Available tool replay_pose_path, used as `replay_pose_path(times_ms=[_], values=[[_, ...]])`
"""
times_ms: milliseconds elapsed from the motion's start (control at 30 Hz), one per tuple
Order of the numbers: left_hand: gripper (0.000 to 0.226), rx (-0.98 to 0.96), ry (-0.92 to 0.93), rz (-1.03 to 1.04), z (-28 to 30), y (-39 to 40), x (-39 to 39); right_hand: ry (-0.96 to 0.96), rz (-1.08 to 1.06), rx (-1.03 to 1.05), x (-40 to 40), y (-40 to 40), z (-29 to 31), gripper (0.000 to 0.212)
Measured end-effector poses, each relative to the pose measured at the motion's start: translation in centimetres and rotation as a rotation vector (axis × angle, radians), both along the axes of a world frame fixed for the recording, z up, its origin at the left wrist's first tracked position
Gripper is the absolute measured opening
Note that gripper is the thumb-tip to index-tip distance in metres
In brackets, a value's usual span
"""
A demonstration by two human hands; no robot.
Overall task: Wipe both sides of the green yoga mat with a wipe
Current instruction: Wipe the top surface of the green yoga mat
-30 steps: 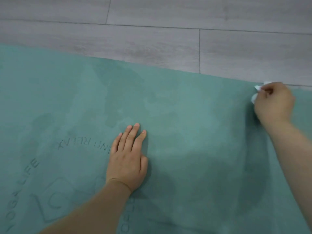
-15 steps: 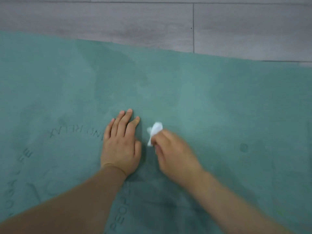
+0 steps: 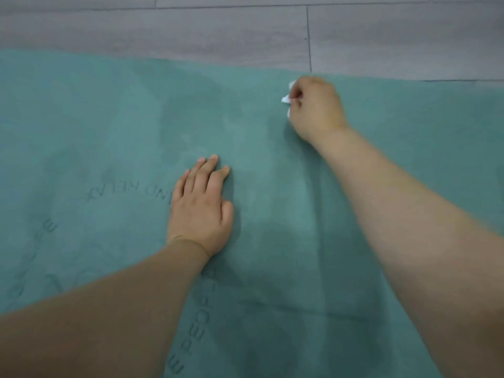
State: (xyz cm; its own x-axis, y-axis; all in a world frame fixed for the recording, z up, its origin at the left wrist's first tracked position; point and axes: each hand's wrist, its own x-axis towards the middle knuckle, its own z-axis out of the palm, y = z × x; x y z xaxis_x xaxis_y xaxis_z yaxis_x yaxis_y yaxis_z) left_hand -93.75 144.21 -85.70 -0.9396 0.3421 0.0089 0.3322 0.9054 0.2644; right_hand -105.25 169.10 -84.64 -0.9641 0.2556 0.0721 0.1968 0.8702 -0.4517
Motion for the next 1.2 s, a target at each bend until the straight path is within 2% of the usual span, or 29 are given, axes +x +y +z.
replay_pose_path(times_ms=[100,167,233,300,333,367,433,500,533,567,633,700,800,867,900,933,1000,1033,1100,1133,1167,1200], values=[[0.063,0.003,0.000,-0.004,-0.2,0.1,0.2,0.037,0.477,-0.087,12.1,-5.7,0.2,0.013],[0.064,0.005,0.005,-0.008,-0.1,0.2,0.0,-0.130,0.865,-0.152,20.1,-7.0,1.6,0.011],[0.065,0.014,0.003,-0.006,-0.1,0.0,-0.1,-0.234,1.185,-0.116,22.0,-5.7,1.7,0.017],[0.065,0.018,0.003,-0.011,-0.1,-0.1,0.0,-0.191,1.304,-0.072,17.9,-3.8,1.9,0.014],[0.065,0.015,0.008,-0.010,-0.1,-0.2,0.0,-0.097,1.231,-0.049,14.3,-2.7,1.6,0.014],[0.065,0.014,0.009,-0.010,-0.2,-0.1,0.1,-0.018,1.069,-0.022,10.3,-0.9,1.0,0.016],[0.065,0.010,-0.003,-0.005,-0.1,0.0,0.2,0.072,0.536,0.058,2.7,3.3,0.4,0.020],[0.065,0.011,-0.009,-0.002,-0.1,0.2,0.2,0.002,-0.071,0.009,-1.4,6.4,-0.1,0.025],[0.064,0.010,-0.007,-0.005,0.0,0.2,0.1,-0.013,-0.226,-0.035,-2.0,5.9,-0.5,0.026],[0.064,0.006,-0.005,-0.009,0.0,0.2,0.1,0.003,-0.215,-0.032,-1.5,4.3,-0.7,0.025],[0.064,-0.012,-0.008,-0.016,0.1,0.1,0.1,0.073,0.080,-0.031,2.5,-0.1,-0.9,0.022],[0.065,-0.024,-0.014,-0.015,0.1,0.1,0.0,0.082,0.473,-0.072,10.3,-3.4,-0.1,0.020],[0.065,-0.041,-0.011,-0.009,0.1,0.1,0.1,-0.208,1.127,-0.161,21.1,-4.4,1.6,0.019],[0.064,-0.051,0.005,-0.013,0.2,0.2,0.0,-0.274,1.425,-0.129,20.8,-2.9,1.4,0.020],[0.064,-0.052,0.008,-0.014,0.2,0.2,0.0,-0.227,1.451,-0.112,18.4,-2.1,1.2,0.020],[0.064,-0.047,0.007,-0.011,0.2,0.3,-0.1,-0.113,1.387,-0.068,15.1,-1.0,0.8,0.021],[0.064,-0.029,0.011,-0.005,0.1,0.3,-0.1,0.066,1.004,0.063,7.0,2.4,-0.1,0.019],[0.063,-0.024,0.016,-0.003,0.2,0.3,0.0,0.097,0.698,0.124,3.2,4.5,-0.2,0.019],[0.063,-0.022,0.020,0.007,0.2,0.2,0.1,0.053,0.035,0.067,-1.5,7.6,-0.1,0.024],[0.063,-0.025,0.019,0.007,0.2,0.2,0.1,0.014,-0.207,0.015,-2.0,7.6,0.0,0.026],[0.062,-0.028,0.018,0.003,0.1,0.2,0.1,0.010,-0.279,0.018,-1.5,6.3,-0.4,0.026],[0.062,-0.029,0.019,0.001,0.2,0.2,0.1,0.037,-0.215,0.039,-0.3,4.6,-0.5,0.023]])
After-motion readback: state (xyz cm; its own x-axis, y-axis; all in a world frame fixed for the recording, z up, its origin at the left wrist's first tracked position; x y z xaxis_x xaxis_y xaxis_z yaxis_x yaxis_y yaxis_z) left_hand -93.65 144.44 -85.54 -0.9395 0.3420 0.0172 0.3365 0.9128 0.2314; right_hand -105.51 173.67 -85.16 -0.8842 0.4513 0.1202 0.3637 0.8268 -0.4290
